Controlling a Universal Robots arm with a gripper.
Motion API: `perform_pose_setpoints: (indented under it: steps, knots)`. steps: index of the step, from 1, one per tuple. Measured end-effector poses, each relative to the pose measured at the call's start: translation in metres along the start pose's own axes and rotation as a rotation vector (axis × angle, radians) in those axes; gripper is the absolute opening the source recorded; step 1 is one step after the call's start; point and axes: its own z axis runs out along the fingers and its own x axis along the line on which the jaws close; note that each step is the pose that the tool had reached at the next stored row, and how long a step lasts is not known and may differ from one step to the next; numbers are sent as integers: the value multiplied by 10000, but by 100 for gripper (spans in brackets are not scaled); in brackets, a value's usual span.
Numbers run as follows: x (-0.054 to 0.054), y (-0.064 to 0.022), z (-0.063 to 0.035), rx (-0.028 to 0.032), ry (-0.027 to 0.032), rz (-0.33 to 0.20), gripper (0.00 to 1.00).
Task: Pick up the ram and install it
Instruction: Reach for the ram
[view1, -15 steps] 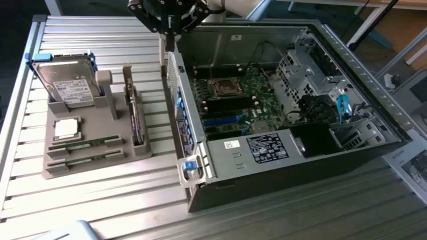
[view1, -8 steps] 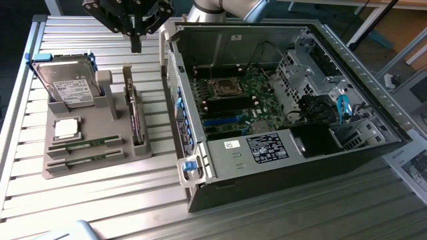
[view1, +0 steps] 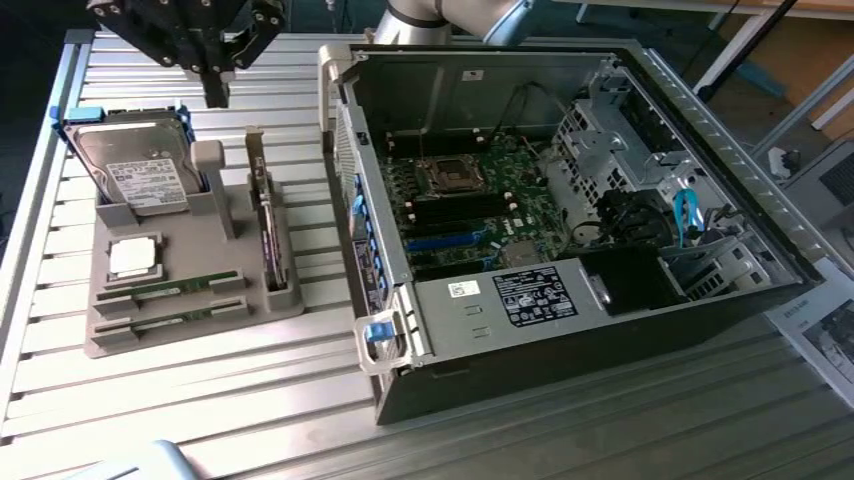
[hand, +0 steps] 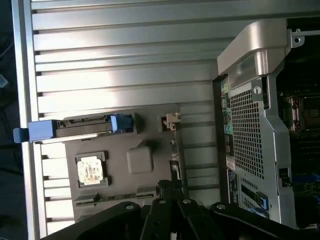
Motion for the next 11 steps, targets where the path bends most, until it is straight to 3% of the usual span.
perform_pose_setpoints:
  steps: [1,4,7,11]
  knots:
    - [53,-4,-1,-1,-1,1,10]
    - [361,-27,-10,0,0,1,10]
    - [550,-41,-15,0,1,1,10]
    - [569,-91,-17,-1,-1,0,10]
